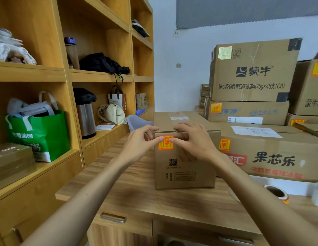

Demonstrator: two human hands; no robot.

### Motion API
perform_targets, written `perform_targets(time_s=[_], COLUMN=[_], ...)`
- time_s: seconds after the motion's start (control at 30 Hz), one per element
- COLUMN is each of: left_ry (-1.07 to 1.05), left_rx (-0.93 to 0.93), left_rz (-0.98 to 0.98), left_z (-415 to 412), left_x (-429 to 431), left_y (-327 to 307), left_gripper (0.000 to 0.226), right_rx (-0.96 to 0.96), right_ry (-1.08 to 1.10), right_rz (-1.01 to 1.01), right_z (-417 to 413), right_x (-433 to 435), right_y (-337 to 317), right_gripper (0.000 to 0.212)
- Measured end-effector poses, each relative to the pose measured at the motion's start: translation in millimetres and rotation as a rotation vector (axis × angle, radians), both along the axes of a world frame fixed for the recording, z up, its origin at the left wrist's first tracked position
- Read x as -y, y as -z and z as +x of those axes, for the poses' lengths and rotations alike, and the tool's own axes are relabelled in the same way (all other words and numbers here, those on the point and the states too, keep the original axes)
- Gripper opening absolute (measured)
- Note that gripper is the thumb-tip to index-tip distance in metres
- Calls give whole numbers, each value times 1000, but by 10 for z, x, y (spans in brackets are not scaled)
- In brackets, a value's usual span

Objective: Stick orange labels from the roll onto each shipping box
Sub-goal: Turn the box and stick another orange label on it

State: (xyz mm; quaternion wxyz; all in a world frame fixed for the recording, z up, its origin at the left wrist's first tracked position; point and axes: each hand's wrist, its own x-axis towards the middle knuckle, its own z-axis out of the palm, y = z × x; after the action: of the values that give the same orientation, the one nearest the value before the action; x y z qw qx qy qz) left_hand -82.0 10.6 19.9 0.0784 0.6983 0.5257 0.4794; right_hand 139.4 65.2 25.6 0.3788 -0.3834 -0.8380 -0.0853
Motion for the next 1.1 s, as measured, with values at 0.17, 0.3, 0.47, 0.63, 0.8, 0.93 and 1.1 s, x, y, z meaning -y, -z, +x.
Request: perform_targets(time_s=[0.17, 0.3, 0.47, 0.63, 0.8, 0.93, 1.1], left_ry=[55, 64, 57, 69, 49, 6, -27], left_rx=[63, 92, 86, 57, 25, -87, -145], left_rz=[25, 43, 49, 46, 82, 70, 95], left_z=[65, 129, 139, 100, 89, 68, 82], left_x=[-24, -33, -36, -52, -86, -77, -105], left_y=[25, 21, 21, 51, 116, 189, 249], left_gripper=[39, 35, 31, 30, 27, 55, 66], right_rx=[-96, -145, -142, -122, -100, -1, 108], right_ry=[-84, -119, -100, -96, -49, -11, 94], right_rz=[-43, -47, -5, 0, 31, 61, 151], right_z=[94, 124, 82, 98, 50, 78, 40], right_x=[-105, -122, -139, -114, -93, -61, -29], right_y=[20, 6, 56, 73, 79, 112, 162], right_gripper=[42, 42, 41, 44, 36, 56, 67])
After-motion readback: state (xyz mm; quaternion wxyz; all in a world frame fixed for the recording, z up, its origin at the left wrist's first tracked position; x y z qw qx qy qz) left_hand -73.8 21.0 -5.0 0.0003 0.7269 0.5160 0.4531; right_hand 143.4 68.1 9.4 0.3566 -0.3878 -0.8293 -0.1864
